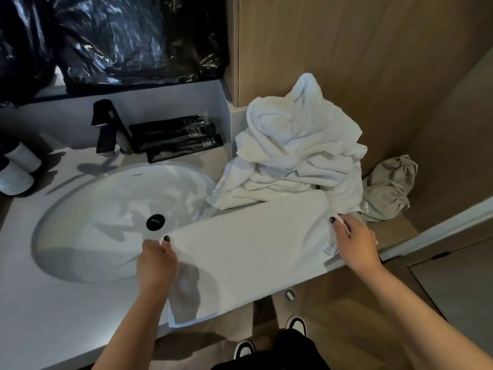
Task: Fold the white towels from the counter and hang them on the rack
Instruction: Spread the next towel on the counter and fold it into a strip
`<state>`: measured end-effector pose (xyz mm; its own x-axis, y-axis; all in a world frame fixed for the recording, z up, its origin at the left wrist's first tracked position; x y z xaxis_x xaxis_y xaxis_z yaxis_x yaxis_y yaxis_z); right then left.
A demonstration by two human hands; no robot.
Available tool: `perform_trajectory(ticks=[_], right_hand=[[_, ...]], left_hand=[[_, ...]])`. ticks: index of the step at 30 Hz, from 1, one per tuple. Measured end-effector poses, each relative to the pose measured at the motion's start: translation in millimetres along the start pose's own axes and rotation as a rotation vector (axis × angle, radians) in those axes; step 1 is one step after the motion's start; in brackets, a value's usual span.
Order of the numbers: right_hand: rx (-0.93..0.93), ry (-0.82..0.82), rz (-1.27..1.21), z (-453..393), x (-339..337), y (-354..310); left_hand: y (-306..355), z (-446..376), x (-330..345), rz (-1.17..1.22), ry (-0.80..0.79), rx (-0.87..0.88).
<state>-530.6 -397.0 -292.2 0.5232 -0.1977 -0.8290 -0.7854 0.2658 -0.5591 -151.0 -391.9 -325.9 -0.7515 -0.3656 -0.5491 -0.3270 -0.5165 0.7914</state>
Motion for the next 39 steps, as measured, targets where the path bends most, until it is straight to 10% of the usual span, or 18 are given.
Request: perform_trajectory(ticks=[22, 26, 31, 39], right_hand=[[0.02, 0.093, 0.457, 5, 20, 27], [-0.365, 0.182, 0.6, 1, 38, -17], [-0.956, -0.206, 0.553, 13, 108, -89], [-0.96, -0.415, 0.709, -22, 110, -51]], left_hand=[[-13, 35, 7, -0.069, 0.173, 0.28], [-7, 36, 21, -0.257, 0.161, 0.655], [-1, 38, 64, -0.44, -0.187, 0.728], [-17, 35, 56, -0.585, -0.237, 0.675]])
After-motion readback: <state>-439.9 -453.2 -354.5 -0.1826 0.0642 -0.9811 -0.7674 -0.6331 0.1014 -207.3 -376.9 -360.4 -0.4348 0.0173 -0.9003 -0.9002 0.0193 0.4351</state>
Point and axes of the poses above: each hand's wrist, its own z-axis away from the middle knuckle, its own x-axis out of the palm, y = z × x, the point moved 2 cm from there along -z, towards the middle knuckle, and after that the axes turned 13 degrees about z, right-handed, at the moved point
